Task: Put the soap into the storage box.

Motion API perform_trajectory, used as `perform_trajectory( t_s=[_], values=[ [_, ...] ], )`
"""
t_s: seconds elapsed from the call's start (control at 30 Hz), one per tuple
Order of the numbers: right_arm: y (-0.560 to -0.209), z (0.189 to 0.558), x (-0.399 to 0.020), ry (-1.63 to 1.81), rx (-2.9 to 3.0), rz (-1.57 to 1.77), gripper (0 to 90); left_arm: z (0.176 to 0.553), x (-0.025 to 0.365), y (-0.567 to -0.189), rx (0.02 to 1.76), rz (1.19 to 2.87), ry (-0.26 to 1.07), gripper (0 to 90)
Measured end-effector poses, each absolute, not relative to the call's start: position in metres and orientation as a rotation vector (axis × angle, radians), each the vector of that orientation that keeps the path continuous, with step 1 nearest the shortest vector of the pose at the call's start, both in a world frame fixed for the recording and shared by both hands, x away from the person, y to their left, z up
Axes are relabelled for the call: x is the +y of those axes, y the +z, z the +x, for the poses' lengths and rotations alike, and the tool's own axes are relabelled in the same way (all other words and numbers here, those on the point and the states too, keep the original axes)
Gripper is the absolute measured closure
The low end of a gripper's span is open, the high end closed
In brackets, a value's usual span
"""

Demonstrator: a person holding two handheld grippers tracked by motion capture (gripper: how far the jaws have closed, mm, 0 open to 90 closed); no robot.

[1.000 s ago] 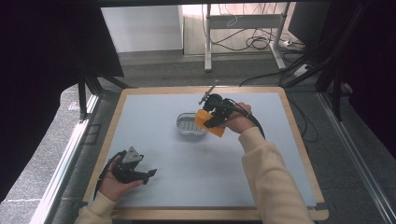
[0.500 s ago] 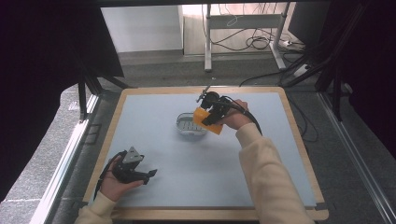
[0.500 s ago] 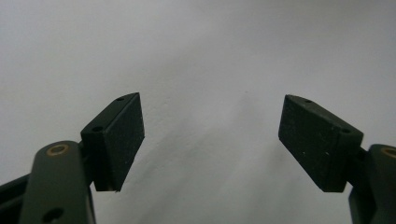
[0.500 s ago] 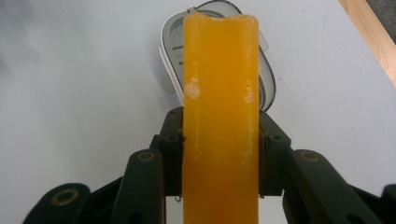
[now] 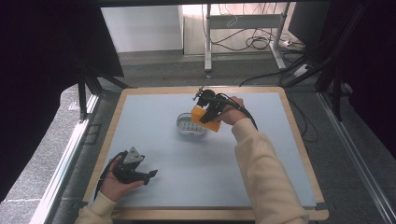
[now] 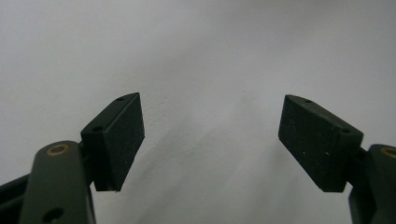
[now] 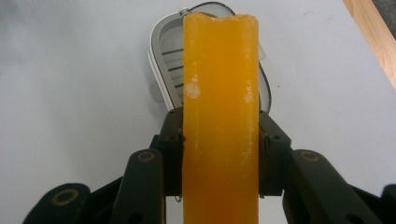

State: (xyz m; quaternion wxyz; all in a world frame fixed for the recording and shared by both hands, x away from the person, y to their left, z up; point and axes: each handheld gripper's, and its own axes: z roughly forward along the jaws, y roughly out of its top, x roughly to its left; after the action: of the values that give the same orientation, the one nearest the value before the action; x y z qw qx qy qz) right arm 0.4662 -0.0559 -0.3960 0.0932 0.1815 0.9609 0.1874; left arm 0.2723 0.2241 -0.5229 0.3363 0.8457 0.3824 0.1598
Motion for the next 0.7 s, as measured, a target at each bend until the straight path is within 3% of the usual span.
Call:
perform_trajectory(
  t_s=[0.7],
  values=[
    [-0.394, 0.482, -0.034, 0.575, 2.879, 0.463, 61.7, 0.272, 0.225, -0.522, 0.992, 2.204, 0.415, 22.4]
  ],
)
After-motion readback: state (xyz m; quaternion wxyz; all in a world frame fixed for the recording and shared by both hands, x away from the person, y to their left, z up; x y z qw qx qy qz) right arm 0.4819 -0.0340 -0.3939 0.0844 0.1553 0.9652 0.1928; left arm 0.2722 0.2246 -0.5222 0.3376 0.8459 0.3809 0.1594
